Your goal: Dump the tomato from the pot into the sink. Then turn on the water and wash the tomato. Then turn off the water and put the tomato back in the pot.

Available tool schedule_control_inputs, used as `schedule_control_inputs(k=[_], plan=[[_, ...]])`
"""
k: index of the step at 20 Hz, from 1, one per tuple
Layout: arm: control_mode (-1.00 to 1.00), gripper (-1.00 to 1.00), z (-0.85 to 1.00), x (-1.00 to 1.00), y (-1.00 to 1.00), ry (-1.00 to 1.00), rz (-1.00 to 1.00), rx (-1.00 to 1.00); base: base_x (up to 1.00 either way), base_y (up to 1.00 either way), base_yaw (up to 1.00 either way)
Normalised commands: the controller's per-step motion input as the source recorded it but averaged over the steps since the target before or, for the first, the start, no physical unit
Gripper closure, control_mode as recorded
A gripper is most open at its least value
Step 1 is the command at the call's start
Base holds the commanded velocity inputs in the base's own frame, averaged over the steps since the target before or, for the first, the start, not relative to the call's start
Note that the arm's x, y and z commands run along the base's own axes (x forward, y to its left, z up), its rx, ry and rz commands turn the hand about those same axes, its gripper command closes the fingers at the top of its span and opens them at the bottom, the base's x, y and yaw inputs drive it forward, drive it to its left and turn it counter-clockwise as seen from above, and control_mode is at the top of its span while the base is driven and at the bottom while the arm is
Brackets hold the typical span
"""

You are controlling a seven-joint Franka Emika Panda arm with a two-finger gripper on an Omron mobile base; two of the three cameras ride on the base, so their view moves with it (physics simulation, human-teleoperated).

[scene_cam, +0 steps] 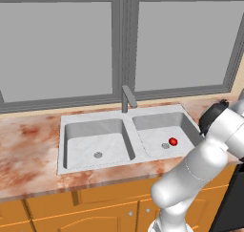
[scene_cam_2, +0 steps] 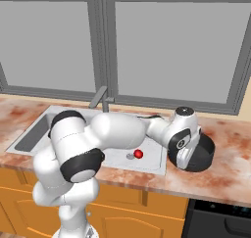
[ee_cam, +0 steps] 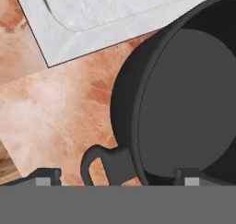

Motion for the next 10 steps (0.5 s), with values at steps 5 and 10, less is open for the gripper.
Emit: schedule_control_inputs(k=[5, 10], plan=[[-1.00, -1.00, 0.39, -0.16, 0.00, 0.00, -0.03, 0.00, 0.00, 0.00, 0.00], [-1.00, -1.00, 0.05, -0.13, 0.25, -0.02, -0.24, 0.04, 0.00, 0.00, 0.00]])
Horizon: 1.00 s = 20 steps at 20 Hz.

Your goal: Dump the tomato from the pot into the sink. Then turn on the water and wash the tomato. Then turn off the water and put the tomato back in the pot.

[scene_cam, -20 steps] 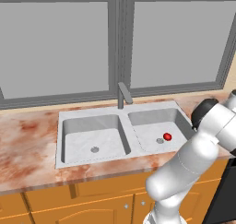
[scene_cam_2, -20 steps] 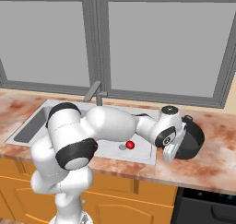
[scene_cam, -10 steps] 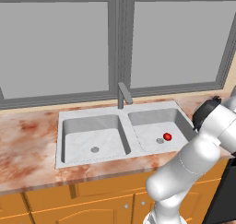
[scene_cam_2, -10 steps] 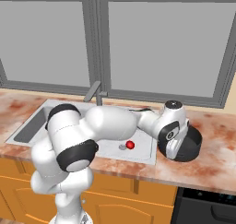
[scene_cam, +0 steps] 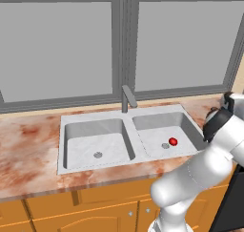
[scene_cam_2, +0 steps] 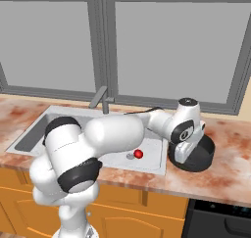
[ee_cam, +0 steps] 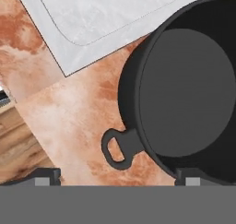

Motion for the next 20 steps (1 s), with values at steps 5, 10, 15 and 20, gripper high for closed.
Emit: schedule_control_inputs(k=[5, 10, 15, 20], plan=[[-1.00, -1.00, 0.20, 0.00, 0.50, -0.10, -0.38, 0.14, 0.00, 0.00, 0.00], [-1.00, -1.00, 0.23, 0.00, 0.50, -0.05, -0.39, 0.16, 0.00, 0.00, 0.00], [-1.00, -1.00, 0.22, 0.00, 0.45, 0.00, -0.37, 0.12, 0.00, 0.00, 0.00], [-1.00, -1.00, 0.24, 0.00, 0.45, -0.02, -0.32, 0.10, 0.00, 0.00, 0.00]])
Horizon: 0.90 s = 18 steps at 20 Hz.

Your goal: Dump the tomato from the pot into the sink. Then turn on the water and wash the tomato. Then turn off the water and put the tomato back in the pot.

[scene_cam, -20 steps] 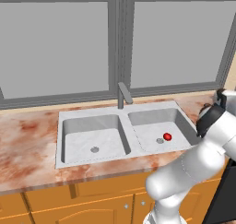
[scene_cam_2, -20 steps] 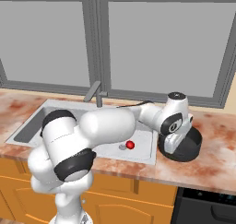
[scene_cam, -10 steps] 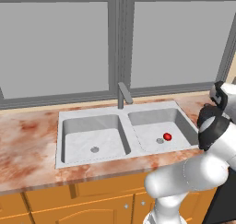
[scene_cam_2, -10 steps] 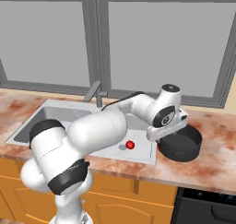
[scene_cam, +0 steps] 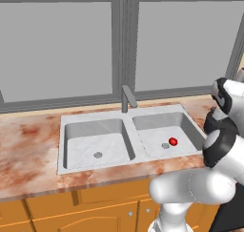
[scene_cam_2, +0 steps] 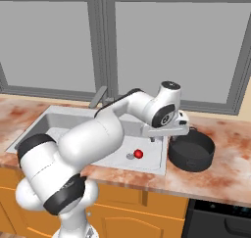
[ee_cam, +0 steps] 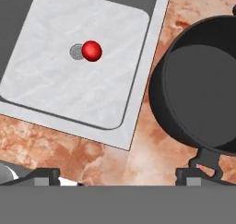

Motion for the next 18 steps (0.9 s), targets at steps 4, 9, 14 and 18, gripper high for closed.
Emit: schedule_control_inputs(k=[4, 9, 14, 18], plan=[[-1.00, -1.00, 0.10, 0.00, 0.56, -0.10, -0.28, 0.09, 0.00, 0.00, 0.00], [-1.00, -1.00, 0.04, -0.03, 0.67, -0.20, -0.26, 0.10, 0.00, 0.00, 0.00], [-1.00, -1.00, 0.00, 0.00, 0.59, -0.17, -0.29, 0.12, 0.00, 0.00, 0.00], [-1.00, -1.00, 0.07, 0.00, 0.45, -0.11, -0.26, 0.11, 0.00, 0.00, 0.00]])
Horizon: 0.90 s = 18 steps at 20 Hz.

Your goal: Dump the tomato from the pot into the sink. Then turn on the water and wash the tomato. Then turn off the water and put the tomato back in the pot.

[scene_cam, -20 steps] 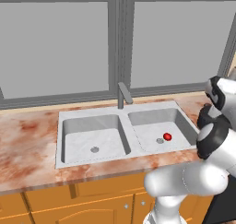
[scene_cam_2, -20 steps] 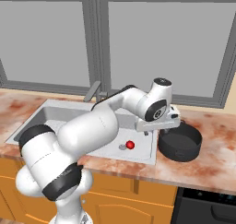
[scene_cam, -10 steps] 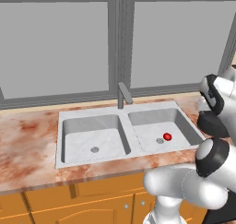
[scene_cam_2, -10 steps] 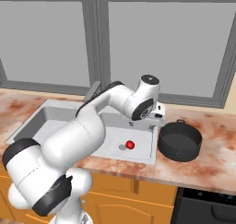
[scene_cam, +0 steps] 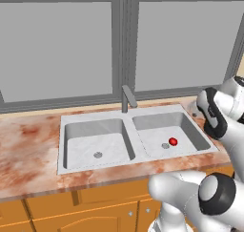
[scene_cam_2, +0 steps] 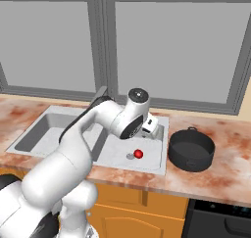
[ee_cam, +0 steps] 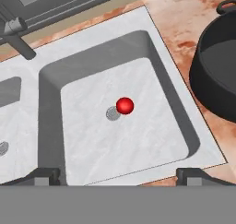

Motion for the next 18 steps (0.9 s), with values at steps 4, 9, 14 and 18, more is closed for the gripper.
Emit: schedule_control_inputs(k=[4, 9, 14, 18], plan=[[-1.00, -1.00, 0.02, 0.02, 0.33, -0.08, -0.17, 0.04, 0.00, 0.00, 0.00], [-1.00, -1.00, 0.00, 0.02, 0.22, -0.12, -0.13, 0.00, 0.00, 0.00, 0.00], [-1.00, -1.00, 0.00, 0.01, 0.03, -0.04, -0.03, 0.02, 0.00, 0.00, 0.00], [-1.00, -1.00, 0.00, 0.00, -0.03, 0.01, 0.00, 0.04, 0.00, 0.00, 0.00]])
